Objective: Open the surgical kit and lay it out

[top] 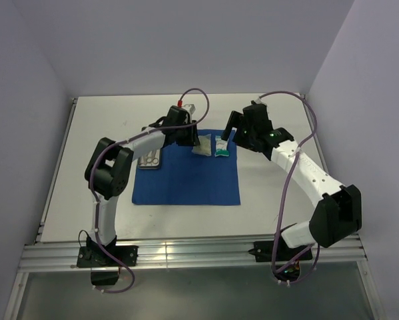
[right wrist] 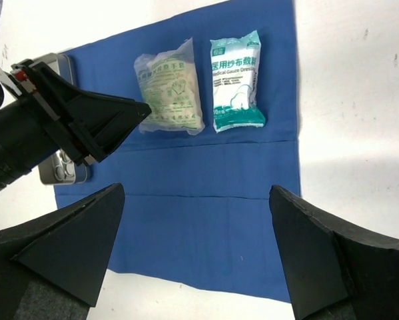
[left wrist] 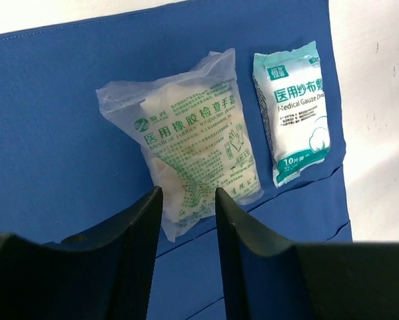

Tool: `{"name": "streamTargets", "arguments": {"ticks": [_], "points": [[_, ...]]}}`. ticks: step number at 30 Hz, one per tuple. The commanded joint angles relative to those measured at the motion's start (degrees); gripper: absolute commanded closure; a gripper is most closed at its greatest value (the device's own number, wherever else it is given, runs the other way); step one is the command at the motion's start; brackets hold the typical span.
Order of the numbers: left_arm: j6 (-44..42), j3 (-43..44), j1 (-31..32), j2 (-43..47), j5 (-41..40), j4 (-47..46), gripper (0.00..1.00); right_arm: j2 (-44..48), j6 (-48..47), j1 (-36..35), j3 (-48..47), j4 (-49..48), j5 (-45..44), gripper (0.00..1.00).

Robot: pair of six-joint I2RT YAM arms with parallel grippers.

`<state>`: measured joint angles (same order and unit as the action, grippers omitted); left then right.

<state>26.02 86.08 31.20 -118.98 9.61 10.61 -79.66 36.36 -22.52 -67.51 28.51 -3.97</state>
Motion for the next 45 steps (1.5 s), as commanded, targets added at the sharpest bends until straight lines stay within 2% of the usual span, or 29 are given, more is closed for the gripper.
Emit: {"name": "streamTargets", "arguments": {"ticks": [1,3,4,6,7,9,10,13,21,30,45], "points": [[-0.62,0.58,-1.22,4.96,2.08,-1.72,0.58,-0.93,-0.76,0.46,-2.54,-3.54,1.15,0.07],[-0.45,-0.12,-2.37,7.87,2.96,-2.52,0.58,-1.9,-0.33,0.46,-2.46,-5.21,2.64,0.16],[-0.36,-0.3,-3.07,10.49,3.83,-2.7,0.59,-3.3,0.02,0.55,-2.89,-6.61,3.52,0.28],[-0.18,-0.21,-5.7,13.15,7.35,-1.83,0.64,-4.97,1.6,0.46,-3.42,-8.29,7.03,0.4],[-0.35,-0.48,-7.54,15.77,8.14,-1.39,0.67,-6.98,2.31,0.29,-3.51,-10.21,8.35,0.5],[-2.1,-1.26,-9.22,18.59,10.43,0.19,0.71,-9.01,4.24,0.11,-3.86,-12.33,11.69,0.6],[-2.81,-2.31,-10.88,21.39,11.3,0.81,0.71,-11.37,4.86,0.02,-4.04,-14.43,12.83,0.68],[-5.01,-5.3,-13.87,26.59,12.54,2.74,0.71,-16.38,7.4,-0.42,-4.83,-18.22,17.67,0.78],[-5.46,-11.28,-20.82,33.81,16.59,8.63,0.72,-28.17,11.54,-0.77,-7.9,-26.74,25.4,0.82],[-5.46,-12.26,-23.29,35.4,16.67,9.43,0.72,-36.43,14.09,-0.68,-10.63,-36.93,33.23,0.78],[-4.14,-12.78,-24.96,34.6,18.43,8.9,0.73,-41.63,18.13,0.9,-8.52,-45.2,40.97,0.78]]}}
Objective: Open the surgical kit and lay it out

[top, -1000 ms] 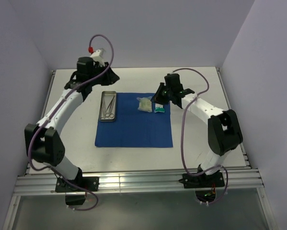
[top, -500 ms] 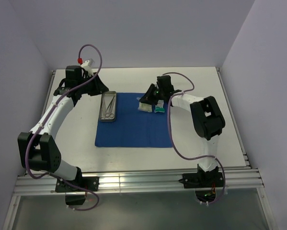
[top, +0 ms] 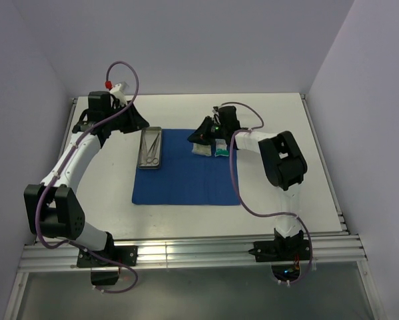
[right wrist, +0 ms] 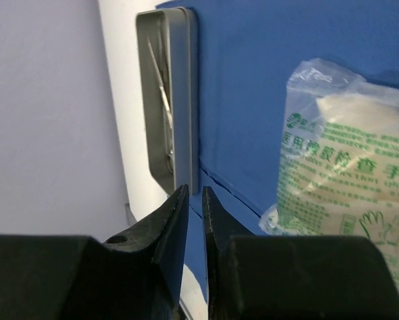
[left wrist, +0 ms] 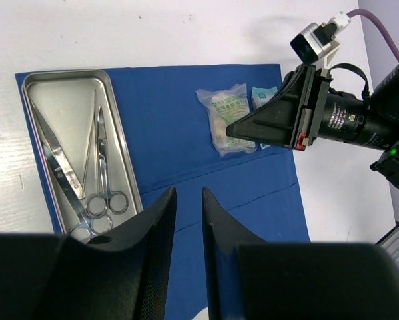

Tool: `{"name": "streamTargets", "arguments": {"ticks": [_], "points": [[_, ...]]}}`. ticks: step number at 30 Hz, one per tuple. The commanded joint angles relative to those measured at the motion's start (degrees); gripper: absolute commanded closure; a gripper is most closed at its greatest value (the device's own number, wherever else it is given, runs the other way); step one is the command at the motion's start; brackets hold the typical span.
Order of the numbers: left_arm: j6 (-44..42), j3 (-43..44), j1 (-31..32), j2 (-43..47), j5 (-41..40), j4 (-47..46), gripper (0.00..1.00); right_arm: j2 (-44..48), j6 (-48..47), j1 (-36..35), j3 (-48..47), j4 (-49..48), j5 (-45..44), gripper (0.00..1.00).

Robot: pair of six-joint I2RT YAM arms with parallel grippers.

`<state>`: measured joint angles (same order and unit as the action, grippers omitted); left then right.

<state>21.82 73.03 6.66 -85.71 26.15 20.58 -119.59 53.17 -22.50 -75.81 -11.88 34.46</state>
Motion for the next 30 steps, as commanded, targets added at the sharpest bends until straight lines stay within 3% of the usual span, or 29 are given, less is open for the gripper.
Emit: {"name": "streamTargets", "arguments": {"ticks": [1,30], "points": [[0.15,0.35,-0.42,1.25,1.97,-0.98,0.73,-1.96,1.59,0.97,-0.21,-4.99,3.07,0.78],[-0.03,1.14,-2.26,-0.16,3.29,-0.01,0.73,-10.05,6.94,1.58,-1.45,-10.61,7.2,0.8]]}}
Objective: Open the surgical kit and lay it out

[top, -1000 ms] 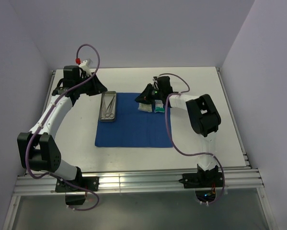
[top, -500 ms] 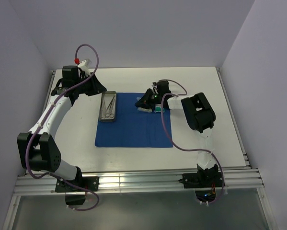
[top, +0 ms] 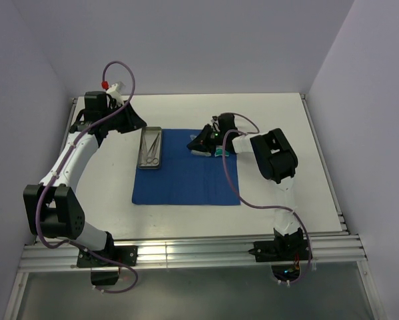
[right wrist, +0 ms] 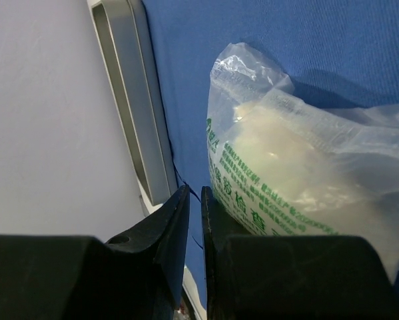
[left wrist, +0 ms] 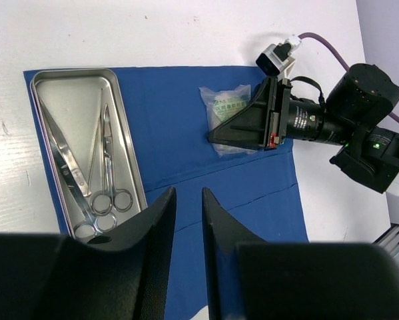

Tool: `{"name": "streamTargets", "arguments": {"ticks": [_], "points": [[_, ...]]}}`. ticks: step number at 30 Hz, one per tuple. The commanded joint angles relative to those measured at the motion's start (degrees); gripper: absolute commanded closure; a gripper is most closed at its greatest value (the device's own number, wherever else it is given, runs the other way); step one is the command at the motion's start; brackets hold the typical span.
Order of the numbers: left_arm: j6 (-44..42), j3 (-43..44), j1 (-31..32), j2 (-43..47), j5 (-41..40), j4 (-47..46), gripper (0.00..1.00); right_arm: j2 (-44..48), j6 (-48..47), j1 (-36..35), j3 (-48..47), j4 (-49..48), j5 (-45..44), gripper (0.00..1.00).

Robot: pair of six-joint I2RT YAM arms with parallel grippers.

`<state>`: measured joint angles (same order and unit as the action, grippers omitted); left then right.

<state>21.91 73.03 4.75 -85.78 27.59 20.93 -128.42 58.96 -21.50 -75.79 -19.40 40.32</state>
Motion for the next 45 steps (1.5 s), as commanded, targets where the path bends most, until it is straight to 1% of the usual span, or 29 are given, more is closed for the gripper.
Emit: {"name": "streamTargets", "arguments": {"ticks": [1,3,7,13,15,17,19,21,34,45], "points": [[-0.29,1.23,-0.36,0.0,2.02,-0.27,0.73,-0.87,1.51,0.49,-0.94,-3.88,1.87,0.8],[-0.55,1.23,-0.36,0.26,2.46,-0.19,0.7,0.36,2.47,0.58,-0.41,-5.82,2.4,0.8],[-0.91,0.71,-0.45,1.05,4.04,-0.62,0.66,5.0,2.65,0.58,-0.5,-6.53,3.63,0.79],[-0.73,0.7,-0.45,1.84,4.66,-0.98,0.66,12.04,-0.51,1.28,0.02,-1.62,3.81,0.79],[-0.73,0.71,-0.36,1.84,4.57,-0.89,0.66,13.37,-1.74,1.89,1.42,-0.56,3.46,0.79],[-0.64,0.53,-0.45,1.84,4.84,-0.98,0.65,14.25,-4.01,2.77,1.87,2.78,3.02,0.79],[-0.47,0.53,-0.45,1.49,4.92,-0.98,0.65,14.43,-5.86,3.21,2.4,6.8,1.61,0.79],[-0.55,0.62,-0.45,1.4,5.1,-0.98,0.65,14.16,-7.8,3.48,2.84,8.49,0.73,0.79],[-0.2,1.14,-0.54,0.53,4.84,-0.54,0.64,9.86,-10.27,3.57,2.31,14.56,-2.26,0.8],[-0.29,1.23,-0.62,0.44,4.4,-0.36,0.64,5.29,-11.5,3.57,-1.38,18.96,-3.23,0.78]]}}
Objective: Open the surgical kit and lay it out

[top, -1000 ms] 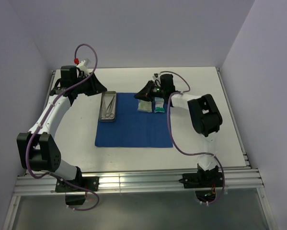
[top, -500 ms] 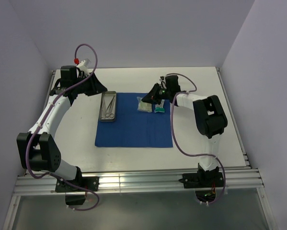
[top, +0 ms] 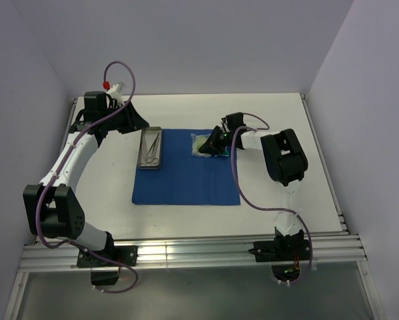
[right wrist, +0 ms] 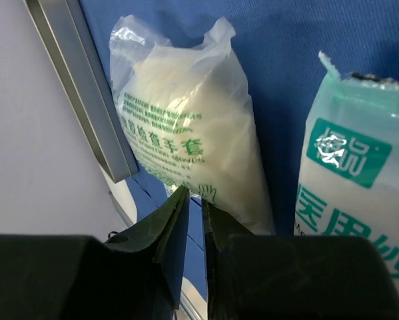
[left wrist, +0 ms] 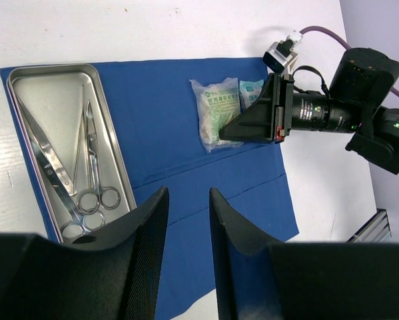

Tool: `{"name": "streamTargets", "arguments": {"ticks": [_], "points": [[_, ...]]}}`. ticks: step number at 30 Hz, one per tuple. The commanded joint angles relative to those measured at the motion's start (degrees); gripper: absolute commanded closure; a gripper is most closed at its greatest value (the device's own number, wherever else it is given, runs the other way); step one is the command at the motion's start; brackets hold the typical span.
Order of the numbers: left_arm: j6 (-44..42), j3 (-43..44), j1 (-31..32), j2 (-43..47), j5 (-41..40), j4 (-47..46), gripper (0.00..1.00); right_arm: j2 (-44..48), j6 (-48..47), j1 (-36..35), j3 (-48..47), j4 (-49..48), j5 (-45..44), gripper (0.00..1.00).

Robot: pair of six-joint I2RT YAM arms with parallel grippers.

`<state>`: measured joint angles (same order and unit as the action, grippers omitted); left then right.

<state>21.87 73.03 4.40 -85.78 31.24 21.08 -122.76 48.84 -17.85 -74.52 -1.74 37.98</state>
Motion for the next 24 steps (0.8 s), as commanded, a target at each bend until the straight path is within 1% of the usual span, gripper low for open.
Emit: {"name": "streamTargets", "arguments": {"ticks": [1,9,11,16,24], "points": [[-0.25,1.23,-0.19,0.44,0.66,-0.43,0.64,-0.55,-1.47,-0.08,-2.73,2.17,-1.06,0.78],[-0.16,1.14,-0.45,0.35,1.28,-0.51,0.64,1.64,-1.2,-0.08,-2.38,2.0,0.34,0.76],[-0.16,1.23,-0.45,0.43,1.54,-0.6,0.64,2.52,-0.76,-0.17,-2.21,0.08,1.3,0.75],[-0.42,1.14,-0.36,1.4,1.71,-0.6,0.63,7.88,0.2,-0.08,-1.24,-2.56,3.07,0.73],[-0.77,0.88,-0.45,1.67,1.89,-0.6,0.62,16.75,-0.41,2.02,2.09,-2.4,3.86,0.73]]}}
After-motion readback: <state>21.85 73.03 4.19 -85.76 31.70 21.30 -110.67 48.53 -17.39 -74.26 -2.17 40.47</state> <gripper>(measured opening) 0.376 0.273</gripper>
